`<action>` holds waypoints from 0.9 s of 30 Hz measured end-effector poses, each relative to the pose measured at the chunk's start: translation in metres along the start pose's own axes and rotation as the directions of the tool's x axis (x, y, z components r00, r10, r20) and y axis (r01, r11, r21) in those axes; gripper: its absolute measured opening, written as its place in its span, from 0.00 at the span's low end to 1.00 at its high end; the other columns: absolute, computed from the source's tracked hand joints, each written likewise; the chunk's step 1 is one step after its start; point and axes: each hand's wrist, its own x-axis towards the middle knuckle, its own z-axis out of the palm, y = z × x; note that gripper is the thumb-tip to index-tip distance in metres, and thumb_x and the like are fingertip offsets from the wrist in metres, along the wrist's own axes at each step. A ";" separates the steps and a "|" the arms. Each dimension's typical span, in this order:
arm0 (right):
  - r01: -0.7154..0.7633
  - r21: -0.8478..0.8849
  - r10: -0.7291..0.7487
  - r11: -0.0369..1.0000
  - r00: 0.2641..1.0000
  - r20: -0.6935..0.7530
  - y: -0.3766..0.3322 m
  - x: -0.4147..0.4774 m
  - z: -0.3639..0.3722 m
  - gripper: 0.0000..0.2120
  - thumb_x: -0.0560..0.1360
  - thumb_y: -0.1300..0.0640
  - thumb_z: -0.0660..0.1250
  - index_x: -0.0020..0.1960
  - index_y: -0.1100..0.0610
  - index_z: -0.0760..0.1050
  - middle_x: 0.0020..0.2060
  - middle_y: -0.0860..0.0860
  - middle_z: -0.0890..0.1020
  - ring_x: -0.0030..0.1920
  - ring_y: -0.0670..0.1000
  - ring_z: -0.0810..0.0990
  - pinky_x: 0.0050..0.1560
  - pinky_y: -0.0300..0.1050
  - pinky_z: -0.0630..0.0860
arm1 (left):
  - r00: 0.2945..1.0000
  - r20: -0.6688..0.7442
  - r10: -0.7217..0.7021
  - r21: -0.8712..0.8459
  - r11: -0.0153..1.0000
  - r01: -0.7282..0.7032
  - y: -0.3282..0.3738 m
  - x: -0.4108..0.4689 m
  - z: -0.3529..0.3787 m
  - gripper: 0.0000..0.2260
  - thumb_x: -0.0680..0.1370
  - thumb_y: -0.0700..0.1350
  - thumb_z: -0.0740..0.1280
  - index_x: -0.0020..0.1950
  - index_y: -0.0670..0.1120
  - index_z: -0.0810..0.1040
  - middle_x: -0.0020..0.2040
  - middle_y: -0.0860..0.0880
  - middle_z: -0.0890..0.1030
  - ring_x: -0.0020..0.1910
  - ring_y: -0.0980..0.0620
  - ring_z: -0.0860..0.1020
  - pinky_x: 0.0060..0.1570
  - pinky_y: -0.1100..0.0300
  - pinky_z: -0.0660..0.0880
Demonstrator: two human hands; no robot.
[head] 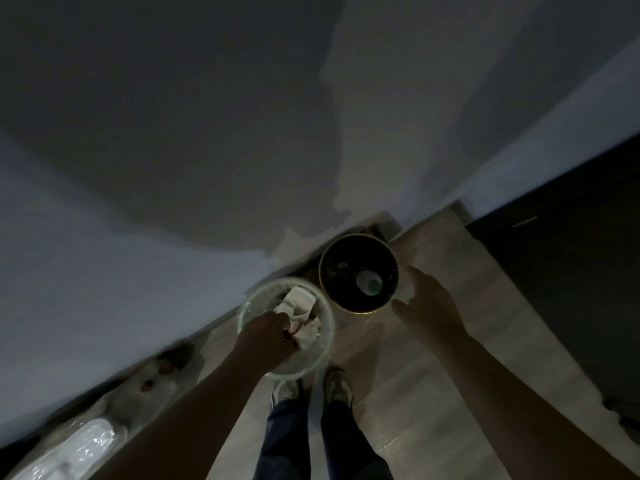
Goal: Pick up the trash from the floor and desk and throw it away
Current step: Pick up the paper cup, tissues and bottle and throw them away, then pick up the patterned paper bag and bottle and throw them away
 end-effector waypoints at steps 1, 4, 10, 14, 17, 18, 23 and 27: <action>0.006 -0.006 -0.006 1.000 1.000 -0.006 -0.002 -0.004 -0.003 0.30 0.73 0.55 0.68 0.73 0.56 0.64 0.65 0.57 0.73 0.64 0.55 0.72 0.61 0.46 0.70 | 1.000 -0.005 -0.002 0.011 1.000 0.002 0.003 -0.004 -0.005 0.18 0.77 0.52 0.65 0.64 0.46 0.74 0.62 0.47 0.77 0.61 0.48 0.76 0.55 0.60 0.70; 0.047 -0.005 -0.047 0.999 0.999 -0.004 -0.007 -0.021 -0.015 0.21 0.73 0.55 0.68 0.65 0.56 0.72 0.58 0.56 0.77 0.56 0.54 0.77 0.55 0.45 0.73 | 0.999 -0.038 0.011 0.040 0.999 -0.009 0.013 -0.020 -0.021 0.17 0.76 0.51 0.65 0.64 0.46 0.74 0.60 0.47 0.78 0.58 0.48 0.77 0.54 0.59 0.72; 0.187 -0.062 -0.185 0.980 0.982 0.035 -0.017 -0.064 -0.045 0.15 0.73 0.55 0.67 0.59 0.54 0.75 0.53 0.52 0.80 0.54 0.51 0.78 0.49 0.41 0.71 | 0.994 -0.098 0.041 0.052 0.998 -0.036 0.042 -0.072 -0.052 0.19 0.77 0.52 0.65 0.66 0.48 0.72 0.63 0.49 0.76 0.62 0.50 0.74 0.58 0.60 0.69; 0.301 -0.123 -0.293 0.946 0.953 0.075 -0.033 -0.093 -0.068 0.15 0.73 0.53 0.67 0.59 0.53 0.75 0.53 0.51 0.80 0.53 0.50 0.79 0.48 0.41 0.73 | 0.986 -0.163 0.035 0.083 0.996 -0.022 0.060 -0.118 -0.072 0.19 0.77 0.52 0.64 0.67 0.49 0.71 0.64 0.50 0.75 0.63 0.51 0.73 0.58 0.61 0.67; 0.438 -0.225 -0.414 0.870 0.898 0.149 -0.056 -0.113 -0.084 0.17 0.74 0.52 0.67 0.62 0.53 0.74 0.54 0.50 0.79 0.54 0.50 0.78 0.47 0.39 0.70 | 0.981 -0.196 0.011 0.068 0.998 0.002 0.065 -0.152 -0.087 0.20 0.76 0.53 0.65 0.67 0.50 0.70 0.64 0.49 0.74 0.62 0.50 0.73 0.59 0.58 0.68; 0.484 -0.241 -0.454 0.841 0.874 0.172 -0.067 -0.121 -0.090 0.17 0.74 0.52 0.67 0.62 0.53 0.73 0.55 0.50 0.79 0.54 0.50 0.78 0.47 0.40 0.71 | 0.976 -0.219 0.001 0.055 0.998 0.011 0.064 -0.163 -0.093 0.20 0.76 0.54 0.65 0.66 0.50 0.70 0.63 0.49 0.74 0.62 0.50 0.73 0.59 0.57 0.69; 0.680 -0.307 -0.635 0.667 0.733 0.245 -0.136 -0.161 -0.107 0.16 0.75 0.52 0.66 0.62 0.53 0.72 0.55 0.50 0.78 0.55 0.51 0.76 0.51 0.41 0.70 | 0.930 -0.363 -0.059 0.000 0.998 0.063 0.039 -0.231 -0.128 0.19 0.76 0.54 0.65 0.65 0.48 0.71 0.60 0.48 0.75 0.57 0.48 0.75 0.57 0.55 0.72; 0.811 -0.335 -0.749 0.479 0.577 0.326 -0.211 -0.209 -0.097 0.18 0.75 0.52 0.66 0.64 0.53 0.71 0.56 0.50 0.76 0.54 0.49 0.75 0.48 0.39 0.68 | 0.857 -0.484 -0.176 -0.068 0.984 0.164 -0.012 -0.305 -0.139 0.20 0.77 0.53 0.64 0.67 0.48 0.70 0.60 0.47 0.75 0.56 0.48 0.76 0.56 0.56 0.73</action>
